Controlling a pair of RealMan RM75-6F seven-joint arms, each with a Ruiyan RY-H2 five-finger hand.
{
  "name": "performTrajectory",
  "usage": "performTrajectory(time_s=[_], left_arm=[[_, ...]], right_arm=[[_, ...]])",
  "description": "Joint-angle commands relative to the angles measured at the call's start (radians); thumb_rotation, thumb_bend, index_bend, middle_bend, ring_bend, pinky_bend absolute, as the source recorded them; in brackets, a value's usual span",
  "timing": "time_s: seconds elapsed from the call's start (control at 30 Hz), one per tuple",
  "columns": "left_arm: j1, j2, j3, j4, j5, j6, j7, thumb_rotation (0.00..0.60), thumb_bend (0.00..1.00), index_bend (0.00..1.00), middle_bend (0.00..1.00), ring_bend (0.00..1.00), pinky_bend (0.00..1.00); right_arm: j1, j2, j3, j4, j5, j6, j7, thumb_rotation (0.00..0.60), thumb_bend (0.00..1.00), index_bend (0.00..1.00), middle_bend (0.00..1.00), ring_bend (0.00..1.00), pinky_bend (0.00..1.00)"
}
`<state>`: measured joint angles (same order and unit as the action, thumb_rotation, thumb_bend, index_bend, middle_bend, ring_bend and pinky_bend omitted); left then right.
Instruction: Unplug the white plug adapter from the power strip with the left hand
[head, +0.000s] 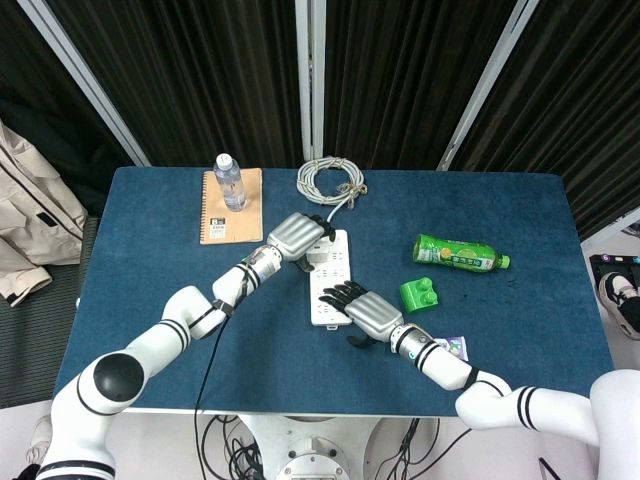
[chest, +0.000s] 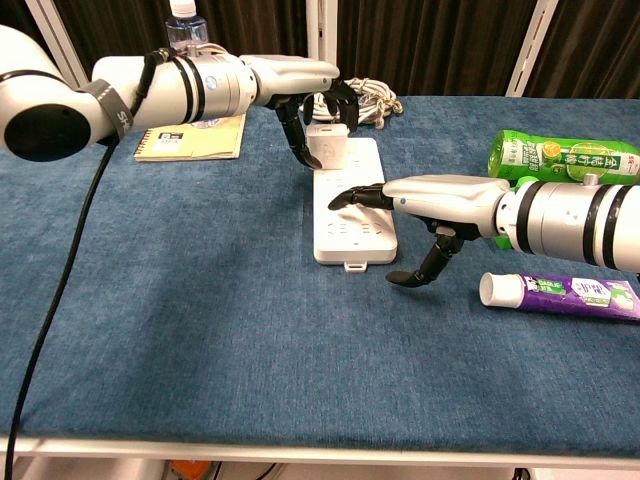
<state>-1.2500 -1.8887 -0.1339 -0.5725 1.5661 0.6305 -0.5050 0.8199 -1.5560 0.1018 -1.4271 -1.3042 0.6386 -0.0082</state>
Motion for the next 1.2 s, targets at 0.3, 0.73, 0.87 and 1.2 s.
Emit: performTrajectory(time_s=[0.3, 0.73, 0.87, 1.2], left_arm=[[-0.019, -0.092, 0.084, 0.177, 0.055, 0.062, -0.098, 0.6, 0.27, 0.49, 0.47, 0.49, 0.65], [-0.001, -0.135, 0.102, 0.269, 0.037, 0.104, -0.23, 0.6, 0.45, 0.65, 0.72, 0.71, 0.9], [0.008, -0.134, 0.094, 0.274, 0.02, 0.11, -0.266, 0.6, 0.47, 0.66, 0.74, 0.72, 0.9], [0.03, -0.143, 0.1, 0.284, 0.011, 0.142, -0.277, 0.6, 0.48, 0.68, 0.77, 0.74, 0.91]], right_arm=[[0.014, -0.003, -0.003, 0.012, 0.014, -0.007, 0.006, 0.6, 0.29, 0.0, 0.03, 0.0, 0.0], [0.024, -0.01, -0.008, 0.016, 0.028, -0.007, 0.005, 0.6, 0.29, 0.0, 0.03, 0.0, 0.0], [0.026, -0.01, -0.009, 0.015, 0.029, -0.004, 0.005, 0.6, 0.29, 0.0, 0.03, 0.0, 0.0], [0.029, -0.013, -0.012, 0.011, 0.034, 0.003, -0.001, 0.6, 0.29, 0.0, 0.04, 0.0, 0.0]])
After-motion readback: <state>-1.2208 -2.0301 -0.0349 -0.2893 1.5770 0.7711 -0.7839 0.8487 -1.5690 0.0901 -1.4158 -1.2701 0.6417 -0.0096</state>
